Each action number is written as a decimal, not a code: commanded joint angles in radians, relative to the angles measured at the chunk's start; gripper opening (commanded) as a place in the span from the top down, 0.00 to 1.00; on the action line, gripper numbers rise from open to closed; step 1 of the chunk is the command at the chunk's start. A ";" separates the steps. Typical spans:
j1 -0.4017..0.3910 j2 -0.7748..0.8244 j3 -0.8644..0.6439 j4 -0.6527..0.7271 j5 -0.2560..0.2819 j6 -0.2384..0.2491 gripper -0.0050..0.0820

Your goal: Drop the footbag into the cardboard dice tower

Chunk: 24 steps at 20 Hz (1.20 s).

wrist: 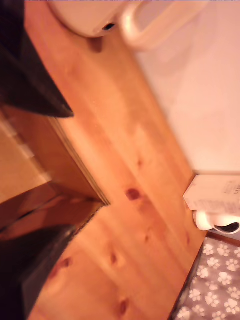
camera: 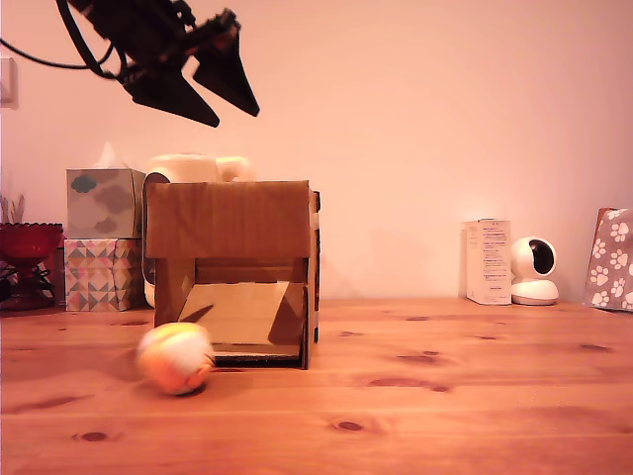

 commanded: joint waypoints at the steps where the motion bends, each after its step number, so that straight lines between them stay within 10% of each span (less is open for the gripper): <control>1: -0.005 -0.008 -0.009 -0.070 0.008 -0.002 0.81; 2: -0.005 -0.014 -0.009 -0.103 0.023 0.001 0.99; 10: -0.004 -0.159 -0.140 -0.106 0.029 -0.011 0.96; 24: 0.004 -0.488 -0.703 0.263 0.024 -0.193 0.96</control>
